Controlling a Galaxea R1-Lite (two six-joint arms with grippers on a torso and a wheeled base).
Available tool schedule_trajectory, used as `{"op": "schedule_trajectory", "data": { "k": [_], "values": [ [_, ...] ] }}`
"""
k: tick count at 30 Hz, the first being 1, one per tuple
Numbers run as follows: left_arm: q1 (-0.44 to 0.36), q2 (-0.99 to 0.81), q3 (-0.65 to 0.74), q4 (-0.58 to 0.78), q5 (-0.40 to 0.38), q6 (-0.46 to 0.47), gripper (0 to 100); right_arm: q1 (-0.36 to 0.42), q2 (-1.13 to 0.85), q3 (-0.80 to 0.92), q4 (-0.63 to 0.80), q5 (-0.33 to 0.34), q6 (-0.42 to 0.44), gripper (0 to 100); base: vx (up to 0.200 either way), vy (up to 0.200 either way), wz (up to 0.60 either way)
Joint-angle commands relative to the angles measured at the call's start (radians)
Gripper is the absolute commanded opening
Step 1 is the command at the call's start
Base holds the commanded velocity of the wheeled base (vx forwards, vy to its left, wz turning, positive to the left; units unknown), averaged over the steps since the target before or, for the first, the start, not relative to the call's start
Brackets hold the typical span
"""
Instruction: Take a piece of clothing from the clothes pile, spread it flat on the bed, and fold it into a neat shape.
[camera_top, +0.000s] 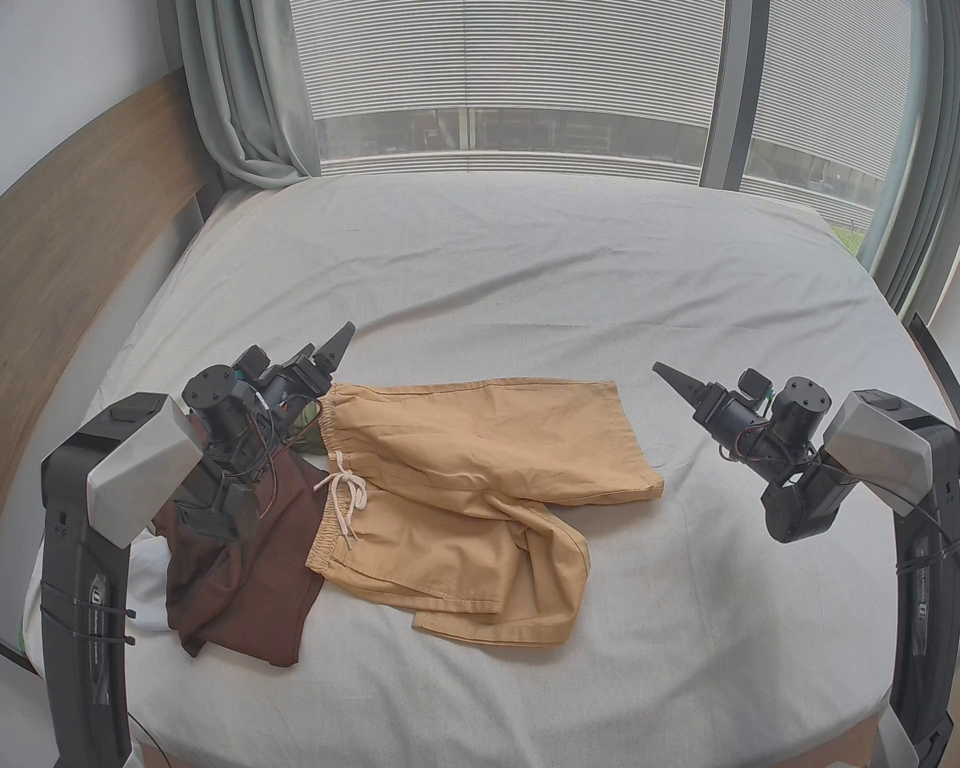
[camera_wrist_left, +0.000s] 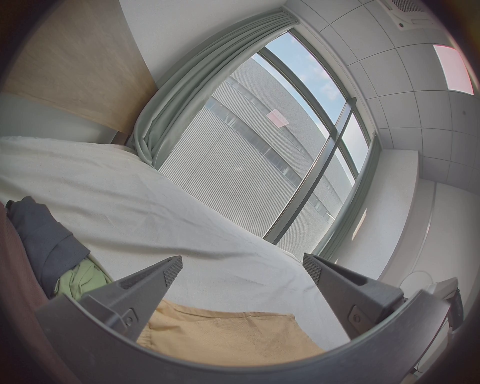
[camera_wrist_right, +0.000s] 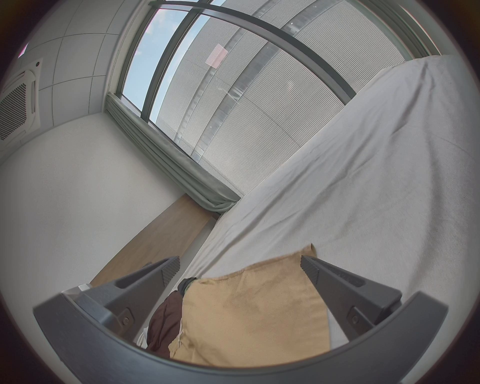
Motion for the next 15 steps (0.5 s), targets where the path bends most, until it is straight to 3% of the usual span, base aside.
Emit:
{"op": "schedule_trajectory", "data": {
  "k": [1,4,10,14,15],
  "values": [
    [0.0,-0.014,0.041,0.043,0.017,0.0,100,0.057,-0.082,0.191,-0.046,0.002,-0.043,100,0.0,0.0,0.0],
    [0.004,-0.031,0.072,0.049,0.018,0.003,100,0.088,-0.101,0.278,-0.048,0.002,-0.092,100,0.0,0.0,0.0],
    [0.006,-0.16,0.326,0.003,-0.002,0.014,100,0.165,-0.127,0.5,-0.052,0.002,-0.233,100,0.0,0.0,0.0],
    [0.012,-0.253,0.564,-0.049,-0.091,0.023,100,0.168,-0.115,0.565,-0.054,0.004,-0.299,100,0.0,0.0,0.0],
    [0.012,-0.253,0.564,-0.049,-0.091,0.023,100,0.168,-0.115,0.565,-0.054,0.004,-0.299,100,0.0,0.0,0.0]
  ]
}}
